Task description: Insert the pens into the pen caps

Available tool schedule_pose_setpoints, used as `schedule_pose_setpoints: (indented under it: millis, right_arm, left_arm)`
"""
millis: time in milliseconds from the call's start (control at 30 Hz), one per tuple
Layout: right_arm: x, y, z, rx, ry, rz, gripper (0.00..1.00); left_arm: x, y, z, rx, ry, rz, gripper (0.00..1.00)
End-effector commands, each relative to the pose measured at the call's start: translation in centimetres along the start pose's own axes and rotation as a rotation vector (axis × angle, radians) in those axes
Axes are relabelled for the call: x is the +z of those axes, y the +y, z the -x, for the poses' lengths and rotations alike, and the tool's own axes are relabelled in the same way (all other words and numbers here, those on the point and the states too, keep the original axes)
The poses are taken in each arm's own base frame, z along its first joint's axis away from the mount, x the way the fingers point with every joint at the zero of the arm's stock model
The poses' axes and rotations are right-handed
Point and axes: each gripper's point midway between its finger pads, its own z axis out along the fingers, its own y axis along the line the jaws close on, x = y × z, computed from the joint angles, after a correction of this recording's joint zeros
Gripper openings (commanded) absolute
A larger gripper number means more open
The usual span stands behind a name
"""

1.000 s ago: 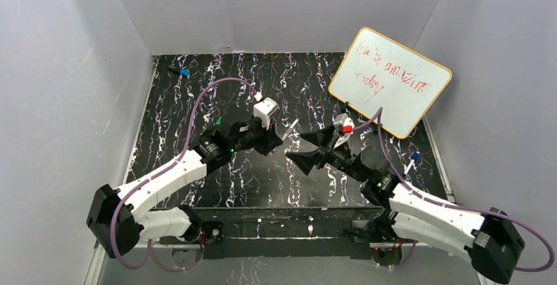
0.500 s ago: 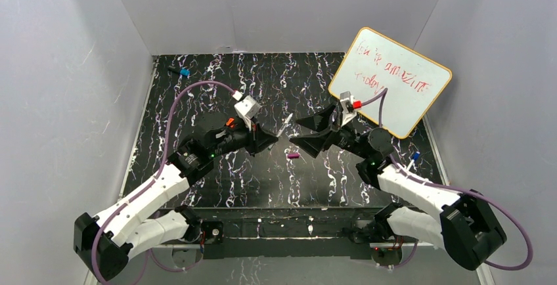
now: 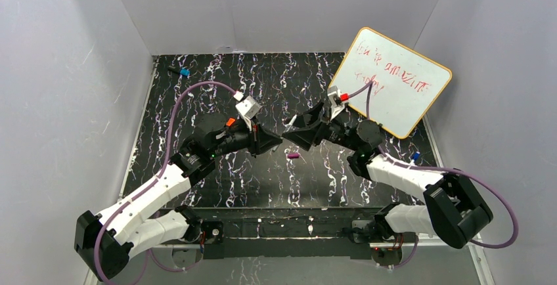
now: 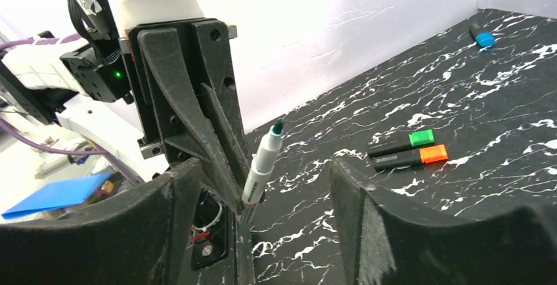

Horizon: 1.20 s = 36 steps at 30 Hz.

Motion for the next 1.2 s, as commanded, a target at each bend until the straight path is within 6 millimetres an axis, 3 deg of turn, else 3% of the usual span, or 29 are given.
schedule_pose_setpoints:
  millis: [0, 133, 167, 200, 233, 367, 500, 667, 1167]
  right_arm:
    - [1.2, 1.4, 2.6, -0.061, -0.067, 0.065, 0.72]
    - [1.6, 1.0, 2.5, -0.052, -0.059, 0.057, 0.49]
    - [1.7, 0.9, 2.4, -0.050, -0.053, 0.059, 0.36]
    - [1.8, 0.9, 2.3, -0.050, -0.045, 0.067, 0.13]
    - [1.9, 0.9, 2.3, -0.044, -0.043, 0.068, 0.01]
    - [2.1, 0.8, 2.3, -0.039, -0.045, 0.069, 0.01]
    - [2.4, 1.0, 2.4, -0.043, -0.043, 0.083, 0.01]
    - [2.8, 1.0, 2.4, -0.039, -0.048, 0.097, 0.01]
    - [4.0, 1.8, 2.4, -0.022, -0.057, 0.150, 0.01]
  left_arm:
    - [-0.4, -0.9, 0.8, 0.013, -0.028, -0.044, 0.00]
    - [-0.5, -1.1, 0.6, 0.012, -0.023, -0.053, 0.00]
    - [-0.5, -1.1, 0.5, 0.010, -0.022, -0.055, 0.00]
    - [-0.5, -1.1, 0.4, 0.008, -0.021, -0.056, 0.00]
    - [-0.4, -1.1, 0.3, 0.006, -0.017, -0.057, 0.00]
    - [0.0, -1.6, -1.0, -0.001, 0.034, -0.114, 0.00]
    - [0.3, -2.8, -1.3, -0.013, 0.052, -0.200, 0.19]
    - [0.2, -3.8, -0.5, -0.024, 0.007, -0.257, 0.32]
    - [0.7, -3.3, -2.5, -0.067, 0.049, -0.267, 0.36]
